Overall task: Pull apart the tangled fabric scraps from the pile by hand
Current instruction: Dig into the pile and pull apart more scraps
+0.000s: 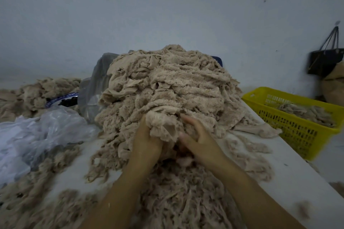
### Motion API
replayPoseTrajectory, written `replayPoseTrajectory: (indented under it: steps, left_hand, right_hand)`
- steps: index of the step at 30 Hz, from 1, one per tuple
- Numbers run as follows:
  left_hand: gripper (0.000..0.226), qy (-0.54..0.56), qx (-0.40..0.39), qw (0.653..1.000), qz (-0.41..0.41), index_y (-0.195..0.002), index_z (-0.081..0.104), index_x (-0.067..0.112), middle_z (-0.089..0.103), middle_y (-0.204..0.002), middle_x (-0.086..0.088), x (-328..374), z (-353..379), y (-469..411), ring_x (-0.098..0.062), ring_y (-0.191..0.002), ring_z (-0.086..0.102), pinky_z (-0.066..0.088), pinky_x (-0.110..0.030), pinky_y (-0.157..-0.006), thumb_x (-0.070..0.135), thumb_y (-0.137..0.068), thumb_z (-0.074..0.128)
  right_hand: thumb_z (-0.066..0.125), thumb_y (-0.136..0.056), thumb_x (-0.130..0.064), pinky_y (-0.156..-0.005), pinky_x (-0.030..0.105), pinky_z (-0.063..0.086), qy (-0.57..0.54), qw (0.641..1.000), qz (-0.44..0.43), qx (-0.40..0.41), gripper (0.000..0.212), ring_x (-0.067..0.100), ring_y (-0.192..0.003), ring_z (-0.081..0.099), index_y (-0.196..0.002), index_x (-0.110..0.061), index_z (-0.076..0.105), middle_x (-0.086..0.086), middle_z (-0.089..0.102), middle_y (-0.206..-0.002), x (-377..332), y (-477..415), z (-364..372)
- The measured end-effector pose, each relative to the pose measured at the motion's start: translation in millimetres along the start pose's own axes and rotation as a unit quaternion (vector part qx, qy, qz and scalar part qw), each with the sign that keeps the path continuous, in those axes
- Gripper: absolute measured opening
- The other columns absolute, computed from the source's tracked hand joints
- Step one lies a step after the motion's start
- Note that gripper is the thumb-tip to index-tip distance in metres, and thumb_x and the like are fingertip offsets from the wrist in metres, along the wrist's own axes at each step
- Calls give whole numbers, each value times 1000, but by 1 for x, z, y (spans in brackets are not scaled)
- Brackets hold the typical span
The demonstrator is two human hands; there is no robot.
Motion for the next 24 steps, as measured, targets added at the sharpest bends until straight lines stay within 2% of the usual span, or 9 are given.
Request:
replayPoseTrajectory:
  steps: [2,4,6,9,10,15,18,21,24]
  left_hand:
    - [23,-46,-14,999,-9,-88,63,20,59,-64,14,2,2,2,4,-63,61,41,-1,-53,-3,-89,61]
    - [57,-124,-53,991,26,-122,58,12,59,-98,12,5,3,4,15,-84,59,38,4,-67,-9,-72,73]
    - [62,-207,-78,972,74,-130,51,5,53,-125,-7,8,7,3,-14,-111,56,39,-11,-88,5,-72,73]
    - [23,-224,-115,958,135,-102,49,10,43,-113,-8,21,13,9,-28,-94,49,51,-48,-80,26,-86,46]
    - [25,-225,-125,956,142,-102,49,8,43,-111,-6,22,14,11,-27,-91,49,50,-52,-75,27,-85,44]
    - [50,-276,-146,939,145,-124,49,15,53,-120,-6,11,18,8,-28,-103,56,49,-35,-82,10,-79,70]
    - [40,-315,-93,940,95,-119,44,29,54,-114,7,5,13,3,-18,-95,57,46,-31,-75,18,-87,67]
    - [21,-402,-87,900,143,-112,44,23,48,-107,4,3,18,5,-16,-80,50,34,-29,-56,20,-94,55]
    - [29,-338,-102,919,175,-121,53,20,49,-112,5,-4,24,8,-16,-86,53,39,-29,-64,10,-94,52]
  right_hand:
    - [55,-65,-89,-73,4,47,6,1000,3,-25,46,-20,-104,55,-107,-77,45,-50,51,-116,-2,0,7]
    - [52,-71,-83,-63,2,45,41,999,-10,-23,27,-22,-89,58,-96,-73,52,-45,59,-102,0,0,9]
    - [57,-89,-54,-59,3,44,46,998,-27,-32,12,-18,-76,61,-100,-52,62,-15,70,-107,5,2,9]
    - [44,-93,8,-80,5,47,-12,992,-84,-97,35,-5,-84,69,-115,-3,69,22,64,-120,0,5,7]
    - [38,-95,10,-89,7,45,-45,988,-117,-94,36,-2,-93,69,-121,6,63,17,68,-118,-3,3,4]
    - [56,-95,-37,-88,17,50,-51,998,29,-20,12,6,-110,62,-107,-36,61,-3,64,-127,15,-1,-5]
    - [55,-73,-74,-91,31,51,-151,982,94,-56,61,17,-113,64,-115,-33,70,-3,70,-119,19,-2,-3]
    - [56,-79,-76,-76,13,52,-135,988,59,-54,46,-1,-98,68,-106,-42,72,-15,74,-105,5,-1,2]
    - [64,-88,-50,-69,12,50,-72,997,34,-13,36,1,-89,69,-117,-29,60,-10,72,-105,9,-5,5]
Point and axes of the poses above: each hand's wrist, its own y-axis away from the middle knuckle, its own z-axis out of the palm, x = y × z, the point moved 3 cm from there along -y, towards the middle knuckle
